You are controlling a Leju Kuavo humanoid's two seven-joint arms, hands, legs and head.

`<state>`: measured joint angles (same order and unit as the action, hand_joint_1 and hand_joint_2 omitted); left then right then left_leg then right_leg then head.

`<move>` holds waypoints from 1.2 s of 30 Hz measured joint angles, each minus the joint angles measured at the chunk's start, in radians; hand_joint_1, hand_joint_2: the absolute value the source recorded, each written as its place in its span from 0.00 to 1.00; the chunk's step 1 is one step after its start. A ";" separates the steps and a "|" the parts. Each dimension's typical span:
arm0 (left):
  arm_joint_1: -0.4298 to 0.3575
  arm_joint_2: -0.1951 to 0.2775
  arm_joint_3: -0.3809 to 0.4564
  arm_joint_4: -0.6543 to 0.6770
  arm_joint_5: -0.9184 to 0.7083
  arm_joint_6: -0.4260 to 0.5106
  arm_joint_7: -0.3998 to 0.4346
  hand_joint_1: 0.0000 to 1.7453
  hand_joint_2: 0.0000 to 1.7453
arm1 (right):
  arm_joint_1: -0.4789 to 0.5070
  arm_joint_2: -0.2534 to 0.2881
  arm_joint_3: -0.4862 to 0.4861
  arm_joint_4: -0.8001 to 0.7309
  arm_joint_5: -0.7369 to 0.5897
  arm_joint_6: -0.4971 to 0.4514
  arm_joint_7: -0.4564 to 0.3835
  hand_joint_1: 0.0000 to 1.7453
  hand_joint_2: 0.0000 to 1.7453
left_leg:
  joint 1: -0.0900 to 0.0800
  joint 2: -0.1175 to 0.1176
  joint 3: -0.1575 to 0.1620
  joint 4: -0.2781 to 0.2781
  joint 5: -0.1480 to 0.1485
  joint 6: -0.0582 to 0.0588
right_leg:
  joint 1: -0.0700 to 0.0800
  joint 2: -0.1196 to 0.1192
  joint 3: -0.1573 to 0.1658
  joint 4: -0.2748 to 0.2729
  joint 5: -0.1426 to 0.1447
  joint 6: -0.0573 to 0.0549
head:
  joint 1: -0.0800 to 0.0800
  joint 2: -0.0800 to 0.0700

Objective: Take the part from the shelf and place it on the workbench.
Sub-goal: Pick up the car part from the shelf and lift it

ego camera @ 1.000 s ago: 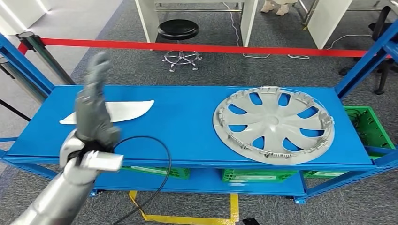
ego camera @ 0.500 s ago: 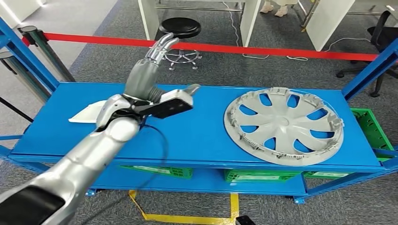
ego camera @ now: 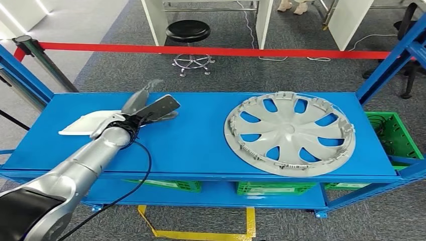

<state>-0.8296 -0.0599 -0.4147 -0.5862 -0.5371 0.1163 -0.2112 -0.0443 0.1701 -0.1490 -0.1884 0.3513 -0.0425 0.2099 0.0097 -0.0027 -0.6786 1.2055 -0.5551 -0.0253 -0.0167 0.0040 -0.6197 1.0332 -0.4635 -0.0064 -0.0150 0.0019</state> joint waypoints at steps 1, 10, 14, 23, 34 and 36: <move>0.003 0.003 0.002 0.012 0.003 -0.018 0.006 0.00 1.00 | -0.001 0.000 0.000 0.000 0.001 -0.001 -0.001 0.00 0.00 | 0.000 0.000 -0.029 0.060 -0.021 -0.001 | 0.000 0.000 0.001 0.000 -0.001 -0.001 | 0.000 0.000; -0.008 0.015 0.020 0.053 0.019 -0.079 0.016 0.00 1.00 | -0.017 0.007 0.000 0.000 0.006 0.010 -0.008 0.00 0.00 | -0.010 0.000 0.065 -0.178 0.107 0.026 | 0.007 0.001 0.007 -0.003 -0.004 0.017 | 0.002 0.000; -0.010 0.015 0.022 0.057 0.022 -0.086 0.018 0.00 1.00 | -0.018 0.008 0.000 0.000 0.010 0.009 -0.007 0.00 0.00 | -0.002 0.000 0.073 -0.193 0.117 0.043 | 0.005 -0.002 -0.037 0.081 -0.059 0.035 | 0.006 0.000; -0.002 0.028 0.029 0.075 0.009 -0.036 0.027 0.00 1.00 | -0.007 0.005 -0.001 0.000 -0.003 -0.015 0.017 0.00 0.00 | -0.004 -0.002 0.071 -0.183 0.109 0.031 | 0.005 -0.003 -0.009 0.013 0.001 0.034 | 0.011 0.000; 0.021 0.061 0.053 0.093 -0.018 0.048 0.042 0.00 1.00 | -0.003 0.004 -0.043 0.000 -0.058 -0.020 -0.006 0.00 0.00 | -0.003 -0.001 -0.043 0.081 0.001 0.000 | 0.006 0.000 0.010 -0.007 0.001 -0.007 | 0.005 0.000; 0.021 0.072 0.052 0.093 -0.038 0.045 0.040 0.00 1.00 | -0.001 0.004 -0.050 0.000 -0.059 -0.023 -0.012 0.00 0.00 | -0.005 -0.001 0.008 -0.036 0.070 0.009 | 0.007 0.002 0.012 -0.007 0.001 -0.007 | 0.006 0.000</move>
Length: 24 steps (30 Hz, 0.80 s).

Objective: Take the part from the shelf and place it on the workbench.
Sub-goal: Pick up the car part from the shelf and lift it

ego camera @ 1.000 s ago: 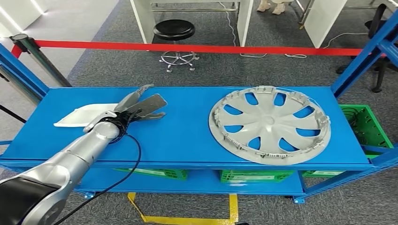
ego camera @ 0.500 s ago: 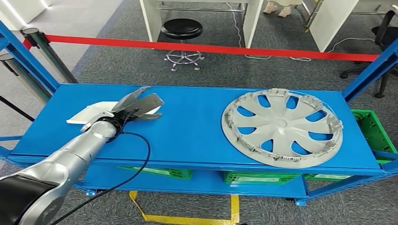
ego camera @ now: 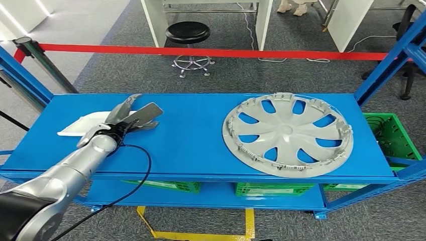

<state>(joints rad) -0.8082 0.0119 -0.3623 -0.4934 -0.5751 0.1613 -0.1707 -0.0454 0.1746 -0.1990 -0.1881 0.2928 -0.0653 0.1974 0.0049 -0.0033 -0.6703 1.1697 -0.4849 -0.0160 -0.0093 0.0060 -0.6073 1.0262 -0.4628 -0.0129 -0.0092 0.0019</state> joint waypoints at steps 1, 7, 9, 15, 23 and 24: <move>-0.002 0.005 0.000 0.000 -0.008 -0.002 -0.001 0.00 1.00 | 0.000 0.000 -0.002 0.000 0.000 -0.001 -0.002 0.00 0.00 | -0.002 0.000 0.031 -0.067 0.026 0.005 | 0.002 0.000 0.000 0.001 -0.001 0.002 | 0.000 0.000; -0.005 0.021 -0.001 -0.002 -0.019 -0.009 -0.002 0.00 1.00 | 0.001 0.000 -0.012 0.000 -0.001 -0.001 -0.002 0.00 0.00 | -0.007 0.000 0.067 -0.155 0.043 0.021 | 0.004 -0.001 -0.006 0.000 -0.002 0.025 | 0.001 0.000; -0.007 0.024 -0.001 -0.004 -0.020 -0.009 -0.002 0.00 1.00 | 0.001 0.000 -0.016 0.000 -0.002 -0.001 -0.002 0.00 0.00 | -0.001 0.001 0.071 -0.165 0.049 0.031 | 0.004 -0.002 -0.028 0.046 -0.036 0.034 | 0.004 0.000; 0.007 0.046 0.003 -0.006 -0.007 -0.026 0.000 0.00 1.00 | 0.005 0.000 -0.048 0.000 -0.053 0.019 -0.024 0.00 0.00 | 0.002 0.001 0.073 -0.164 0.048 0.036 | -0.003 -0.004 -0.110 0.223 -0.088 0.048 | 0.008 0.000; 0.015 0.088 0.026 -0.018 0.006 -0.051 -0.011 0.00 1.00 | 0.009 -0.001 -0.076 0.000 -0.056 0.019 -0.033 0.00 0.00 | -0.001 0.001 0.061 -0.138 0.030 0.001 | -0.002 -0.005 0.008 0.000 -0.012 0.015 | 0.004 0.000; 0.016 0.091 0.026 -0.019 0.004 -0.051 -0.012 0.00 1.00 | 0.008 -0.001 -0.076 0.000 -0.056 0.019 -0.033 0.00 0.00 | 0.000 0.001 0.049 -0.109 0.011 -0.003 | -0.004 -0.006 0.010 -0.001 -0.011 0.009 | 0.003 0.000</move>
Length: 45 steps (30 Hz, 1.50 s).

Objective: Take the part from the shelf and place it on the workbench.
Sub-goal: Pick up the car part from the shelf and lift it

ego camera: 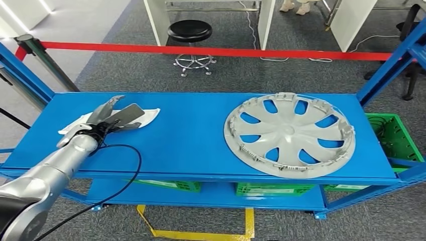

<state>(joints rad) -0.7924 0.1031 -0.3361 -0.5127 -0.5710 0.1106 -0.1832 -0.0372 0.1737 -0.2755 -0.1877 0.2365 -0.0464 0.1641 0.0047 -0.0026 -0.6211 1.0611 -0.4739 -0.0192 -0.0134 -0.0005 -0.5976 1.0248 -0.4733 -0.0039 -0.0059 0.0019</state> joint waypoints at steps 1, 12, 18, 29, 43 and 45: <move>0.001 0.003 0.000 -0.001 -0.003 0.000 0.000 0.00 1.00 | -0.001 0.000 -0.001 0.000 0.000 0.000 0.000 0.00 0.00 | 0.001 0.000 -0.021 0.050 -0.028 -0.004 | -0.001 -0.001 0.001 -0.001 0.000 -0.005 | -0.001 0.000; 0.009 0.053 -0.008 0.021 -0.091 0.032 0.061 0.00 0.00 | 0.000 0.000 -0.022 0.000 0.001 -0.018 0.019 0.00 0.00 | -0.003 -0.001 0.008 -0.039 0.035 0.009 | 0.005 0.006 0.003 0.000 -0.005 0.009 | -0.001 0.000; 0.018 0.042 0.022 0.023 -0.038 0.033 0.027 0.00 0.00 | -0.001 -0.001 -0.022 0.000 0.017 -0.023 0.014 0.00 0.00 | 0.004 0.001 0.011 -0.050 0.041 0.035 | 0.003 0.003 -0.097 0.199 -0.113 0.036 | 0.005 0.000; 0.027 0.028 0.049 0.023 -0.025 0.032 0.007 0.00 0.00 | -0.005 -0.002 -0.040 0.000 -0.016 -0.013 0.009 0.00 0.00 | 0.002 -0.002 0.006 -0.041 0.038 0.007 | 0.008 0.005 0.003 -0.004 -0.003 0.007 | 0.004 0.000; 0.073 0.023 0.084 -0.002 0.057 -0.009 -0.073 0.00 0.00 | -0.003 -0.001 -0.049 0.000 -0.010 -0.009 0.001 0.00 0.00 | 0.000 -0.001 0.014 -0.042 0.031 0.007 | 0.009 0.006 0.012 -0.007 -0.007 0.010 | 0.001 0.000; 0.077 0.021 0.089 -0.011 0.062 -0.013 -0.079 0.00 0.00 | -0.002 -0.001 -0.049 0.000 -0.009 -0.008 0.000 0.00 0.00 | 0.003 -0.001 0.017 -0.046 0.034 0.019 | 0.007 0.005 0.007 -0.001 -0.017 0.021 | 0.002 0.000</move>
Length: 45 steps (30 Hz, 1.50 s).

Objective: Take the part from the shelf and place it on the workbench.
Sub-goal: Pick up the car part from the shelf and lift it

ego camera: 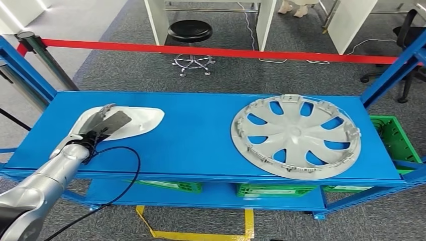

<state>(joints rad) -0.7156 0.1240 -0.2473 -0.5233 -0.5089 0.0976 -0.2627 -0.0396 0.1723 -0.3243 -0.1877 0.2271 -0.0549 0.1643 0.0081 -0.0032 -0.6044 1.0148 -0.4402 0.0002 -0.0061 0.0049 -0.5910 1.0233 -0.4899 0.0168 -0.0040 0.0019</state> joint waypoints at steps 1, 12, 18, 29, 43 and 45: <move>0.001 -0.001 0.001 -0.007 0.005 -0.006 -0.007 0.00 0.00 | 0.000 0.000 0.000 0.000 0.000 0.000 -0.001 0.00 0.00 | 0.002 0.000 0.002 -0.003 0.002 0.006 | 0.000 0.000 -0.013 0.026 -0.018 0.005 | 0.002 0.000; 0.096 -0.007 -0.013 -0.218 0.053 -0.071 -0.077 0.00 0.00 | 0.003 0.000 0.000 0.000 0.007 0.004 -0.008 0.00 0.00 | -0.004 -0.001 0.001 0.003 -0.003 0.002 | -0.001 0.000 -0.002 0.000 0.010 -0.003 | 0.007 0.000; 0.178 0.008 -0.058 -0.411 0.040 -0.006 -0.088 0.00 0.00 | 0.005 0.001 -0.002 0.000 0.010 -0.002 -0.018 0.00 0.00 | 0.000 0.000 -0.046 0.123 -0.080 -0.028 | -0.005 -0.001 0.004 -0.008 0.017 -0.031 | 0.002 0.000; 0.211 0.071 -0.149 -0.587 -0.115 0.078 -0.080 0.00 0.00 | 0.004 0.003 -0.002 0.000 0.019 0.002 -0.026 0.00 0.00 | -0.005 0.000 0.015 0.001 -0.014 -0.009 | 0.002 0.000 0.002 -0.005 0.014 -0.013 | 0.003 0.000; 0.169 0.193 -0.271 -0.607 -0.252 0.072 -0.068 0.00 0.75 | 0.001 0.002 -0.002 0.000 0.031 0.018 -0.032 0.00 0.00 | -0.003 0.002 0.014 0.004 -0.014 -0.007 | -0.003 0.002 0.003 0.007 0.003 -0.001 | 0.010 0.000; 0.168 0.232 -0.283 -0.607 -0.281 0.075 -0.074 0.00 1.00 | 0.004 0.002 -0.002 0.000 0.032 0.021 -0.033 0.00 0.00 | -0.001 0.003 0.015 0.004 -0.015 -0.017 | -0.003 0.006 0.002 0.005 0.007 -0.012 | 0.010 0.000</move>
<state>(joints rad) -0.5476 0.3559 -0.5302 -1.1306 -0.7902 0.1729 -0.3368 -0.0358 0.1747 -0.3259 -0.1877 0.2595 -0.0343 0.1315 0.0071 0.0003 -0.5893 1.0185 -0.4554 -0.0169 -0.0093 0.0105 -0.5887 1.0279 -0.4833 0.0048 0.0060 0.0019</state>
